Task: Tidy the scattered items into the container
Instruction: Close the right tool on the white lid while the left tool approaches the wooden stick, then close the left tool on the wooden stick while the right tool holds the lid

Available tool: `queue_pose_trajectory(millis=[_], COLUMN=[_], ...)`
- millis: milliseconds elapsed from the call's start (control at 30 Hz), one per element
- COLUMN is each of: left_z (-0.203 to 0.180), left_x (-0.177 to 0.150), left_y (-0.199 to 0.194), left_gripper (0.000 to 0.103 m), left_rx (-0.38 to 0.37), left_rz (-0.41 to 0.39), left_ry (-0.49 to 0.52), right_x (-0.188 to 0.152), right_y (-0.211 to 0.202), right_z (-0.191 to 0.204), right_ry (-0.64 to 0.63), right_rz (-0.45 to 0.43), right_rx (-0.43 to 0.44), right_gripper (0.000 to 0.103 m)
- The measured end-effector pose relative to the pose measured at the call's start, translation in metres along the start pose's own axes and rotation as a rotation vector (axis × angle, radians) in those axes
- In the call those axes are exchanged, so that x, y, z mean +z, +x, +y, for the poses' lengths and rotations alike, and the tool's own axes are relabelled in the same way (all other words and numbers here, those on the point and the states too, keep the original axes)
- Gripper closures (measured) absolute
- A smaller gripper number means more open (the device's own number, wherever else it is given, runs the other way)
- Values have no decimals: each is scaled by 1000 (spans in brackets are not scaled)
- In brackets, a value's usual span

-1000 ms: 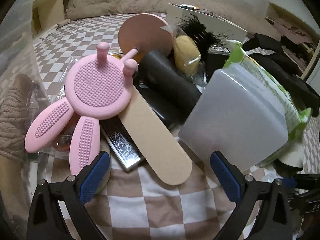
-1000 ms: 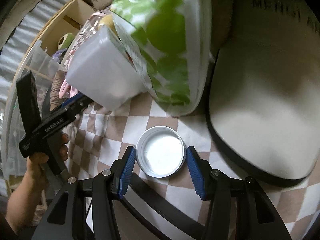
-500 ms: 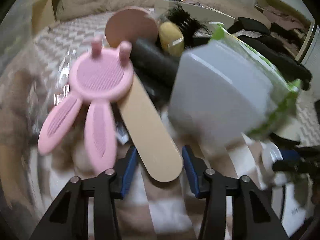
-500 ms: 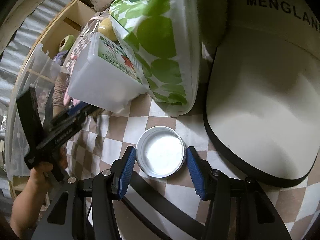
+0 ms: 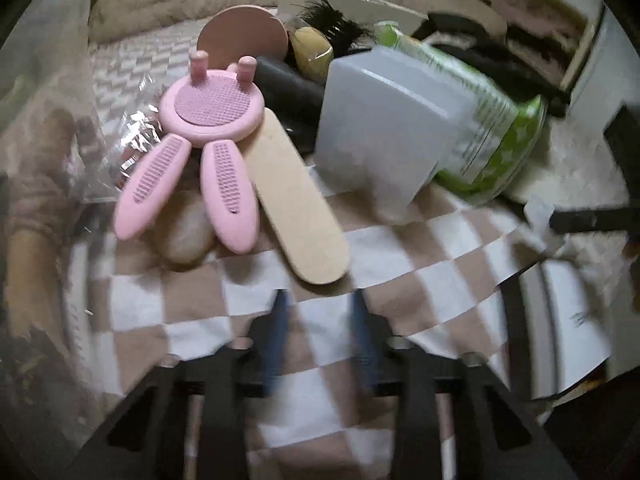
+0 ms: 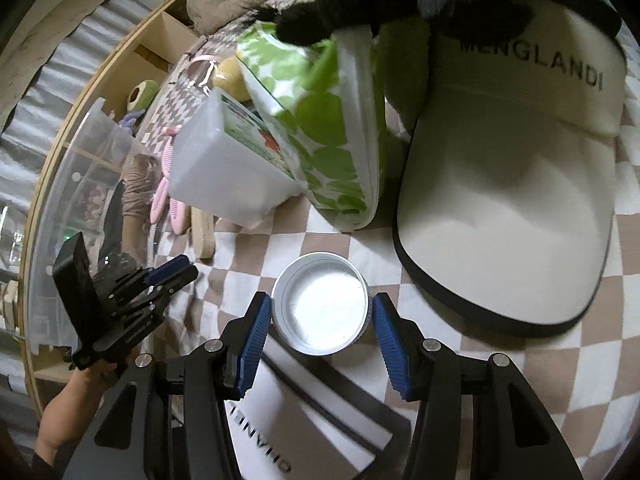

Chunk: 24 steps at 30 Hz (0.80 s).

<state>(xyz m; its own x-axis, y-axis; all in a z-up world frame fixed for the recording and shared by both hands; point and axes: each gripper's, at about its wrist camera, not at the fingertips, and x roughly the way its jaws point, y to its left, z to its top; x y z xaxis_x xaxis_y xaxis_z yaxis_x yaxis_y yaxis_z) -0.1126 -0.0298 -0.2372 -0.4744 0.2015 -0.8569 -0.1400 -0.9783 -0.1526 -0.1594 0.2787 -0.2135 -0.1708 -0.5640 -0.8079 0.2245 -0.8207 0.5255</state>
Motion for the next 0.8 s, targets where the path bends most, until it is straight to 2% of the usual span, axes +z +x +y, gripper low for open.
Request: queue_pose_trajectory(millis=[33,67,200,333,467,567,633,700,800], left_z=[-2,-4,-19,-24,-12,-8,-7,-7,-2], left_x=[1,2,8,15,28,33,35,34,33], left_y=[-1,-1,4,15,28,33,37,38,35], left_gripper=[37,35,35,35,35,35,43,63,66], left_rx=[-4,-6,15,49,107,114,119,147,146], left_rz=[-10,-24,-28,-3,17,22,21,13,0], left_ry=[-14,-24,-40,-102,-155,-196,-203,-178,-154], right_x=[-1,-2,-13,-28,-44,-56,-64,-70,-77], right_y=[-4,-9,-31,-45,-48,-43,-39,-34,-29], right_z=[2,3,10,20,29,38,44,46,52], right_ry=[-2,-5,-37,-93,-151,-217,-260,-282,-326], right_rz=[-7,-13,-40,-50,-34,-23,-14,8,19], right_rx=[2,4,23,22,14,-23,-49,-48,-67], right_gripper=[50,50,50,50,50,50,50,50,50])
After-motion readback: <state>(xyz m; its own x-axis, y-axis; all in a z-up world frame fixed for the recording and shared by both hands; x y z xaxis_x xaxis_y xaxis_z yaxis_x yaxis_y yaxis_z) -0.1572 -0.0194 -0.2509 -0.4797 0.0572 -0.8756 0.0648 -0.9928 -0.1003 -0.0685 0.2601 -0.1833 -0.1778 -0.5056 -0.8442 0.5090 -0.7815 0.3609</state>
